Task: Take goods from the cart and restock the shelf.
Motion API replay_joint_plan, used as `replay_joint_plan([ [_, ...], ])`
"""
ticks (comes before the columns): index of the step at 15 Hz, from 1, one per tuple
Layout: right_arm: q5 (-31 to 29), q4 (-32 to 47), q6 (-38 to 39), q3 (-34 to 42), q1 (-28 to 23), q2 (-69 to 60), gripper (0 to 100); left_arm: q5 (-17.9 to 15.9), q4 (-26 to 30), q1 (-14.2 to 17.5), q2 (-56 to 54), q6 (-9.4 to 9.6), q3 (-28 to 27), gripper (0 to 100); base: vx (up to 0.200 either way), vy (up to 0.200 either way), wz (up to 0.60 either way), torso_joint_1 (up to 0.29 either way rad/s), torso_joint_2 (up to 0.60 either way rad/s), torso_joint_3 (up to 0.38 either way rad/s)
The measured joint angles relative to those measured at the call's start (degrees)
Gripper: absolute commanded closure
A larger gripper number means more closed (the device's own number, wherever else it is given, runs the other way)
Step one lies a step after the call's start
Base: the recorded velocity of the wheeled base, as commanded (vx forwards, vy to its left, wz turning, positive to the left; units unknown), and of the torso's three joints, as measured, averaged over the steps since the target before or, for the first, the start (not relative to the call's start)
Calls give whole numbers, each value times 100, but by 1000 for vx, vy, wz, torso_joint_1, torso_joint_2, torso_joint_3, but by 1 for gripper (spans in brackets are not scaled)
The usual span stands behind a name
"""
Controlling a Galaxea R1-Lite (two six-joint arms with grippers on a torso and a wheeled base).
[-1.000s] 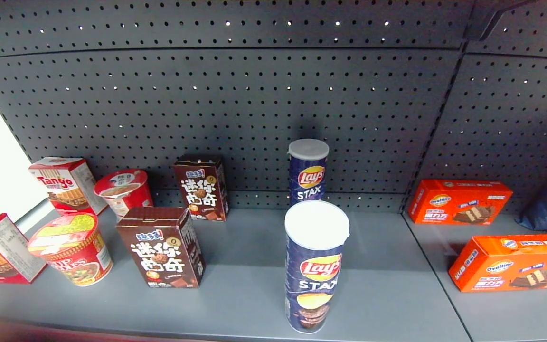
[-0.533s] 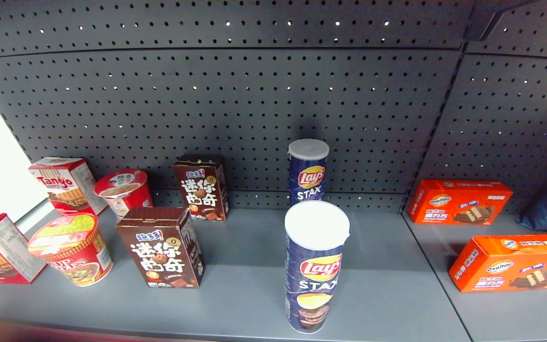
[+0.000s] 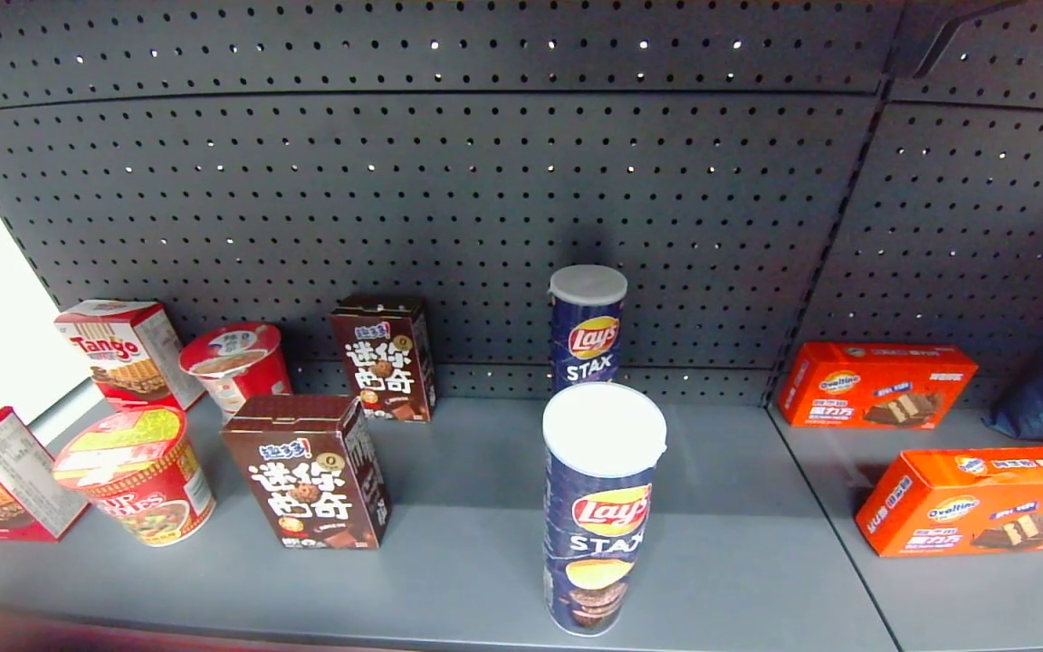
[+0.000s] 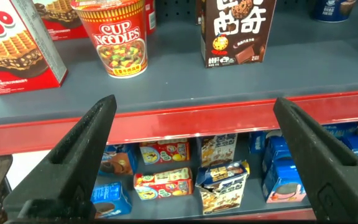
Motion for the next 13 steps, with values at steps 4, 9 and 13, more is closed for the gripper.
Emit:
replay_joint_plan([
  [4, 0, -2, 0, 0, 0, -5, 0, 0, 0, 4, 0, 2, 0, 0, 0, 0, 0, 0, 0, 0],
  [9, 0, -2, 2, -2, -2, -7, 0, 0, 0, 1, 0, 4, 0, 0, 0, 0, 0, 0, 0, 0],
  [13, 0, -2, 2, -2, -2, -9, 0, 0, -2, 1, 0, 4, 0, 0, 0, 0, 0, 0, 0, 0],
])
